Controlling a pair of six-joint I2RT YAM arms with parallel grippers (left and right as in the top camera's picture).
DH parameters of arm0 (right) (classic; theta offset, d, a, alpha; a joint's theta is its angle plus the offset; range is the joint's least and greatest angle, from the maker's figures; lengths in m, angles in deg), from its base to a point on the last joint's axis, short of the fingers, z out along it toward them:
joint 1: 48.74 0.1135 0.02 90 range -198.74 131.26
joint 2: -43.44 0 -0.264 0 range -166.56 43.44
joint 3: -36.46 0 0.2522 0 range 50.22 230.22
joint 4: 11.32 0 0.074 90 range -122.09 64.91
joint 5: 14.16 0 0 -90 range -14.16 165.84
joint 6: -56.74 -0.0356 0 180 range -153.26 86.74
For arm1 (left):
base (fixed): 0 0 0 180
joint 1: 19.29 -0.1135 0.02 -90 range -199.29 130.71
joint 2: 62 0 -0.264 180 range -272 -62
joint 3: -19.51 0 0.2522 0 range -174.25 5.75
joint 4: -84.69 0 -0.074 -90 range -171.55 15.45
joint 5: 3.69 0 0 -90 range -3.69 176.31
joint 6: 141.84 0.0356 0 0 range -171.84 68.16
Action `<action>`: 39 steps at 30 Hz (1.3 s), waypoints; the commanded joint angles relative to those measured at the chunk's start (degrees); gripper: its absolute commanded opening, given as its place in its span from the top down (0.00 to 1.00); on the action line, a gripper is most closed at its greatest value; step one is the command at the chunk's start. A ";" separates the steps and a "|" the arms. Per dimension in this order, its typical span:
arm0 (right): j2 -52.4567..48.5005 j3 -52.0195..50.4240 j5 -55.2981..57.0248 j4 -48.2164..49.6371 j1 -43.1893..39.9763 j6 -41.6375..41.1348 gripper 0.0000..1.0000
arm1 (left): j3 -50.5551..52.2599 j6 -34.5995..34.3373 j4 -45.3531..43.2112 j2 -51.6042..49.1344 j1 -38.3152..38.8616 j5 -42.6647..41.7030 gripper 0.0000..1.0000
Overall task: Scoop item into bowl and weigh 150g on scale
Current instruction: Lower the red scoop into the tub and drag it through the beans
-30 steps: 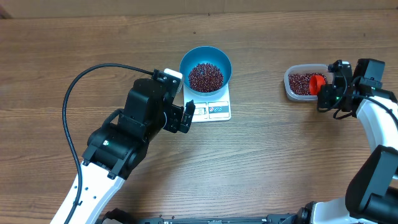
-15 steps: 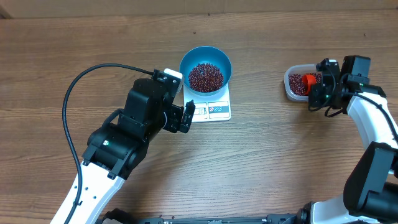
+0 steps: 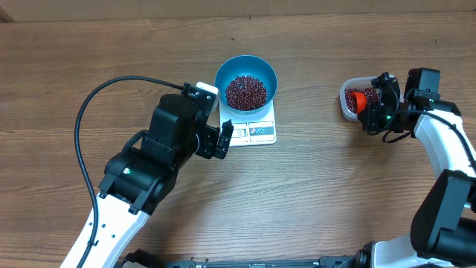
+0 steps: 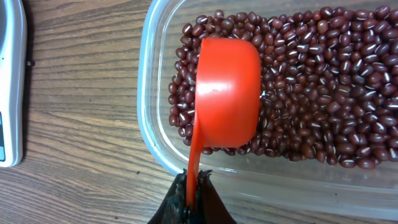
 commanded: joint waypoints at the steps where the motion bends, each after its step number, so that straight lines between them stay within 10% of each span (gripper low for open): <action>1: -1.79 -0.74 -2.12 -0.59 0.85 -0.46 0.96 | -0.09 -0.39 -0.17 0.76 -0.31 -0.52 0.01; 39: -1.86 -0.74 -18.45 3.61 -8.26 -18.18 0.96 | -0.09 -0.39 -0.17 0.74 -0.31 -0.52 0.00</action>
